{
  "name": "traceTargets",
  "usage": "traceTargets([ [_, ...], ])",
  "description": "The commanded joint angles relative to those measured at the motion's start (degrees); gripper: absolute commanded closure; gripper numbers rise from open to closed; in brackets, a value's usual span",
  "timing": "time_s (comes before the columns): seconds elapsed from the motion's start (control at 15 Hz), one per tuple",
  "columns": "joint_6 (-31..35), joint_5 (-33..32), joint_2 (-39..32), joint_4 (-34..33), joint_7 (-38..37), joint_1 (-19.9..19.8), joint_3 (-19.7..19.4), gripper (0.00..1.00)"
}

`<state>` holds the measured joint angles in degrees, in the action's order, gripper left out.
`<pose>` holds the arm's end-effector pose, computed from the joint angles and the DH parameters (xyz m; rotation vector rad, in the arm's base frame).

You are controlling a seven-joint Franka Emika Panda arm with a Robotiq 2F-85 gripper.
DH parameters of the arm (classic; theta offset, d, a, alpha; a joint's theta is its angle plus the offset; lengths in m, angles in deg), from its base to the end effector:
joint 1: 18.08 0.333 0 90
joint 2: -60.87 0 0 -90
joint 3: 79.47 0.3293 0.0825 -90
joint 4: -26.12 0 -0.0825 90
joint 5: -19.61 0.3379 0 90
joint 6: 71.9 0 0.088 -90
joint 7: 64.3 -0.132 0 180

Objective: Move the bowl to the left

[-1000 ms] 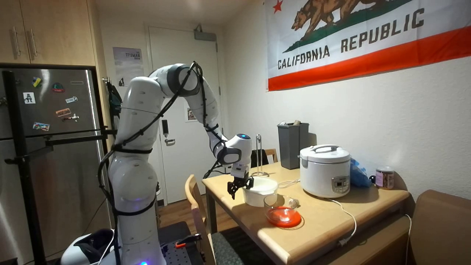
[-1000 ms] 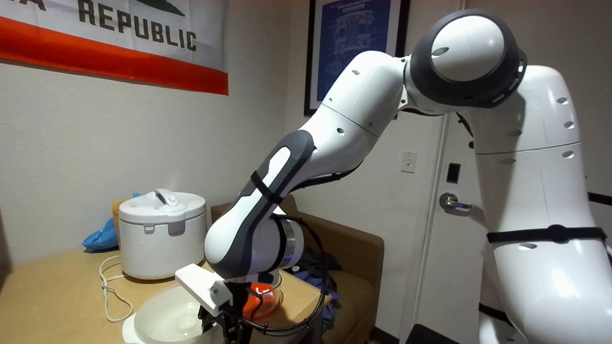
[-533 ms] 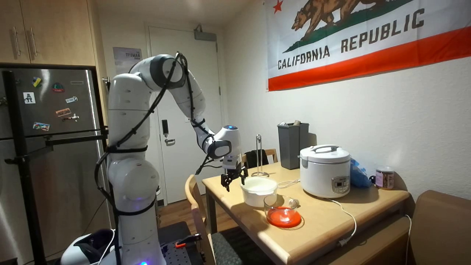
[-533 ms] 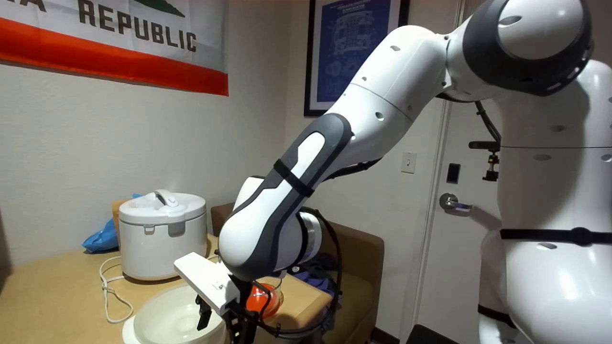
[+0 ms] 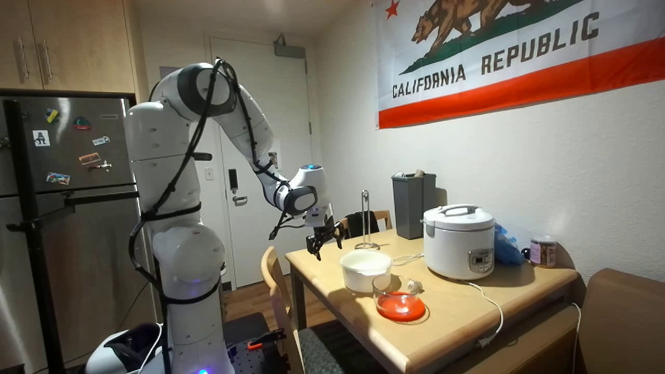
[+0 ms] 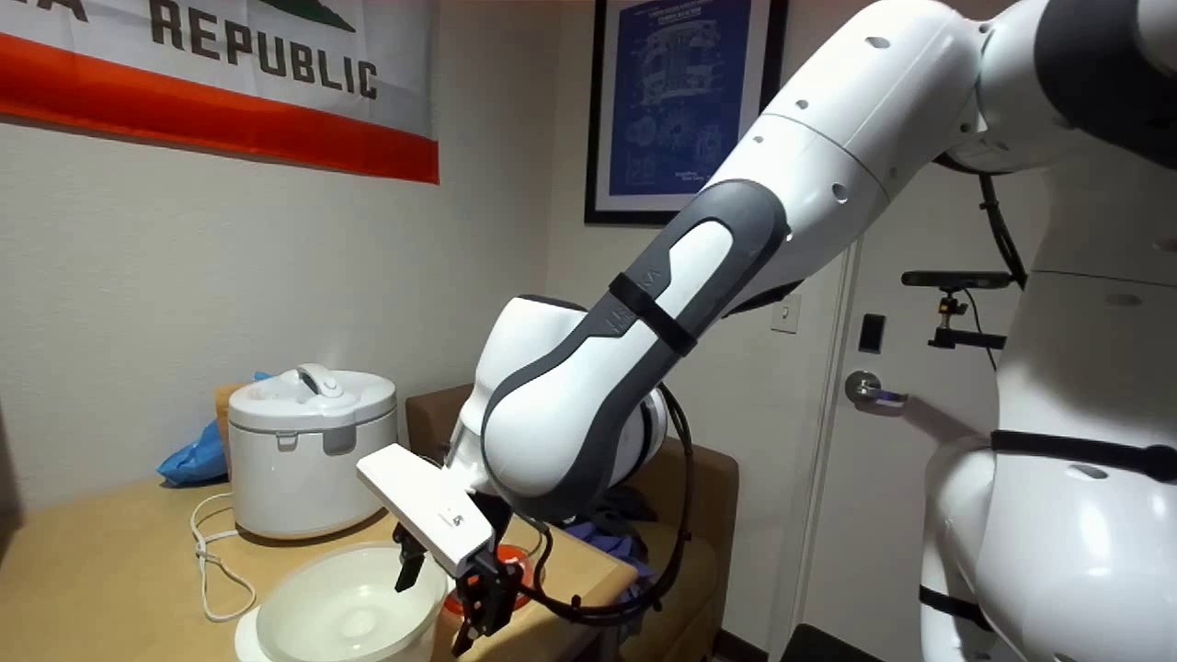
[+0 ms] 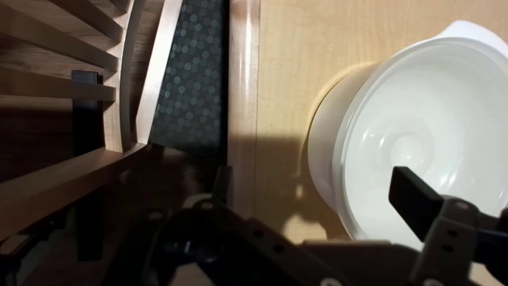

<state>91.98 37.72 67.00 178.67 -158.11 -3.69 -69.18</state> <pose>0.3917 0.1631 0.3321 -2.0699 1.9190 -0.0808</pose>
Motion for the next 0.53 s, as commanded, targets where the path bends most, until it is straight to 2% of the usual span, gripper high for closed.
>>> traceTargets([
  [0.0, -0.8, -1.3, 4.9, 3.0, -1.9, -1.0, 2.5, 0.00],
  [0.13, -1.8, -0.4, 5.8, 3.3, -1.1, -0.6, 3.3, 0.00],
  [0.2, -0.4, 0.5, 2.8, 1.5, 0.5, -0.8, 2.8, 0.00],
  [0.47, -0.4, 0.5, 2.6, 1.6, 0.5, -0.8, 3.1, 0.00],
])
